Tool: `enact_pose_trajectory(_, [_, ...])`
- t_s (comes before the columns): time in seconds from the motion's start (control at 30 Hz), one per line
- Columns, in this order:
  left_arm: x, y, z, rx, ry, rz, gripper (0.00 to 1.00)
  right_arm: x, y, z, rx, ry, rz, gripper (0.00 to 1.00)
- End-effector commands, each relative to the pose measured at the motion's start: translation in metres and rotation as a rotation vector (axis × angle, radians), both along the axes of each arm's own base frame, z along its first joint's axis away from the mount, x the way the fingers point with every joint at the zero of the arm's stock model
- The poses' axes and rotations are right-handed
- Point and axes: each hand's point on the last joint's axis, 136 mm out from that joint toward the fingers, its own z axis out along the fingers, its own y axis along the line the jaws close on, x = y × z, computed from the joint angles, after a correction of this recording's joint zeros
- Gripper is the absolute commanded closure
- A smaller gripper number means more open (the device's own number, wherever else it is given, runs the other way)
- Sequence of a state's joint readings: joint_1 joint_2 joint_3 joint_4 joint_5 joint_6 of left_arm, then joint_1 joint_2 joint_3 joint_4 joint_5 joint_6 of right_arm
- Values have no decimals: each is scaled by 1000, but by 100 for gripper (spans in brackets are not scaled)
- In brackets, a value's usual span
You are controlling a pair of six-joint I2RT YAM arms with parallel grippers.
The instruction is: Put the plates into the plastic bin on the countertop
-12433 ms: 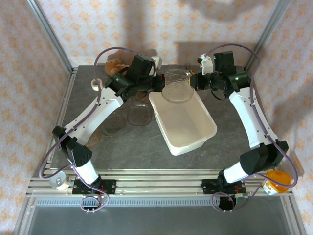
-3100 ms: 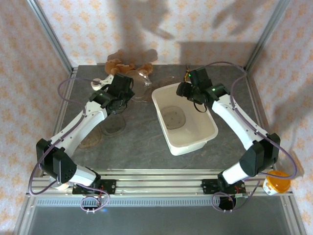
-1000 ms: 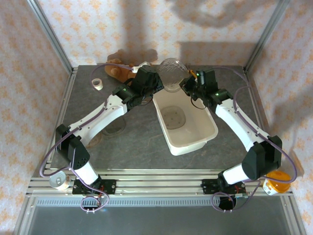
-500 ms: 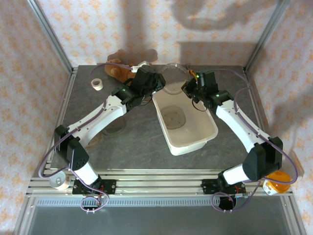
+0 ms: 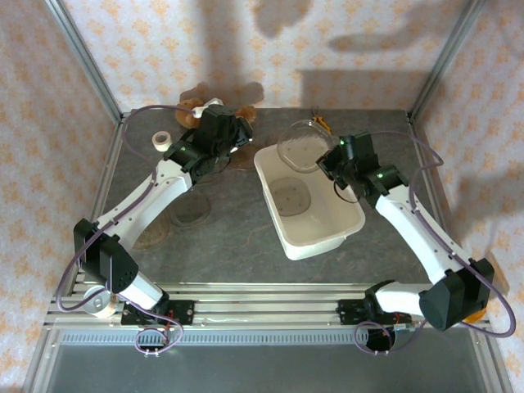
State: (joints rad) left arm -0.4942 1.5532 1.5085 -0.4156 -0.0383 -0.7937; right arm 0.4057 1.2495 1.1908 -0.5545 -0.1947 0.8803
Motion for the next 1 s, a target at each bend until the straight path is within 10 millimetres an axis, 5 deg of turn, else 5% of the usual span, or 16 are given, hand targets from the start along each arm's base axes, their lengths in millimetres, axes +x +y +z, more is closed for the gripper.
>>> enact_pose_trajectory(0.0, [-3,1,-15,33,44,-51,50,-19,-9,-15,-32,56,-59,100])
enact_pose_trajectory(0.37, [-7,14,-44,36,126,-85,50,-39,2,-70,26,168,-169,100])
enact_pose_trajectory(0.97, [-18,44,-71,60,196,-63,49,-28,24,-108,14,255,-240,100])
